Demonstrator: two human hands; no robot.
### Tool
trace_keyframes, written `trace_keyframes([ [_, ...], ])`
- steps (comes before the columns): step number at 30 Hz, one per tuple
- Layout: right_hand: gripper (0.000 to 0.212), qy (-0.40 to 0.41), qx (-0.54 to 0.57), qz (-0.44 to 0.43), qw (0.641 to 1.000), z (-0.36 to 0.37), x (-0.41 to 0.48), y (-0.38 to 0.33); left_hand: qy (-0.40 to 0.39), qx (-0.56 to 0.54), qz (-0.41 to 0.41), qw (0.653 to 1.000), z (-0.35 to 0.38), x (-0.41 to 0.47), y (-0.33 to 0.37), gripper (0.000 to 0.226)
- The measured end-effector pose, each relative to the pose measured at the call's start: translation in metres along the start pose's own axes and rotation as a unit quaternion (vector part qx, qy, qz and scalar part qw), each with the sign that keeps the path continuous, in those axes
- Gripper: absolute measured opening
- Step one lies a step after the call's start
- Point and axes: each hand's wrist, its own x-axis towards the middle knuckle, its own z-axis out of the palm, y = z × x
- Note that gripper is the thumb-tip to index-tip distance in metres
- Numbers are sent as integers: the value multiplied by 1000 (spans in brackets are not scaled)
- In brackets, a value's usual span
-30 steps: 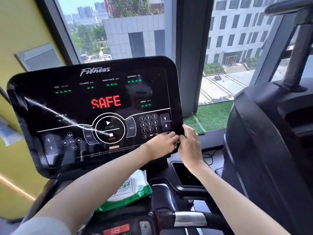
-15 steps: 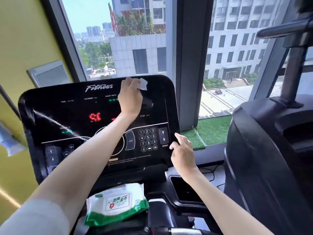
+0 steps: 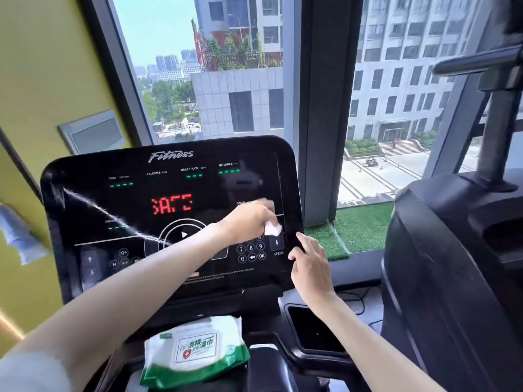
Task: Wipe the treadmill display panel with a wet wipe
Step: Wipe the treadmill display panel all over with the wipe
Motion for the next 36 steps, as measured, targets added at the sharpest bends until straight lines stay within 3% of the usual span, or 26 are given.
trace_keyframes([
  [1,31,-1,5,2,1000,1,0,0,76,-24,-26,997,-8,2,-3,35],
  [3,32,0,13,4,1000,2,0,-1,255,-55,-121,958,-29,14,-13,33],
  [5,32,-1,15,4,1000,4,-2,-2,309,-55,-188,930,-43,27,-23,39],
  [7,31,-2,16,7,1000,6,-4,-2,273,-15,-204,940,-39,32,-23,46],
  [9,32,-5,15,11,1000,7,-6,-2,212,31,-166,963,-15,23,-16,46],
  [12,31,-16,8,16,1000,7,-10,-2,40,72,-9,997,33,-12,0,47],
  [14,29,-23,4,20,1000,6,-12,0,-36,66,85,994,48,-40,4,47],
  [16,28,-34,6,24,999,3,-13,2,11,40,80,996,40,-45,0,47],
  [19,26,-54,13,34,998,2,-15,5,222,61,-60,971,4,-24,-17,42],
  [21,24,-67,19,35,997,4,-17,3,275,97,-128,948,-5,-16,-25,40],
  [24,24,-72,22,32,997,6,-20,0,224,87,-108,965,26,-29,-16,47],
  [26,25,-72,27,30,997,5,-23,-2,87,80,-3,993,55,-49,1,52],
  [28,23,-77,26,27,996,3,-27,-2,-89,99,71,989,68,-68,12,49],
  [29,23,-82,25,31,996,2,-29,-1,-117,95,74,986,67,-71,11,48],
  [30,22,-91,25,38,995,1,-31,0,-93,77,63,991,62,-68,11,48],
  [34,15,-139,23,74,987,-3,-38,2,141,42,-37,988,43,-32,10,42],
  [36,15,-148,21,80,986,-4,-40,1,115,66,-31,991,46,-21,20,38],
])
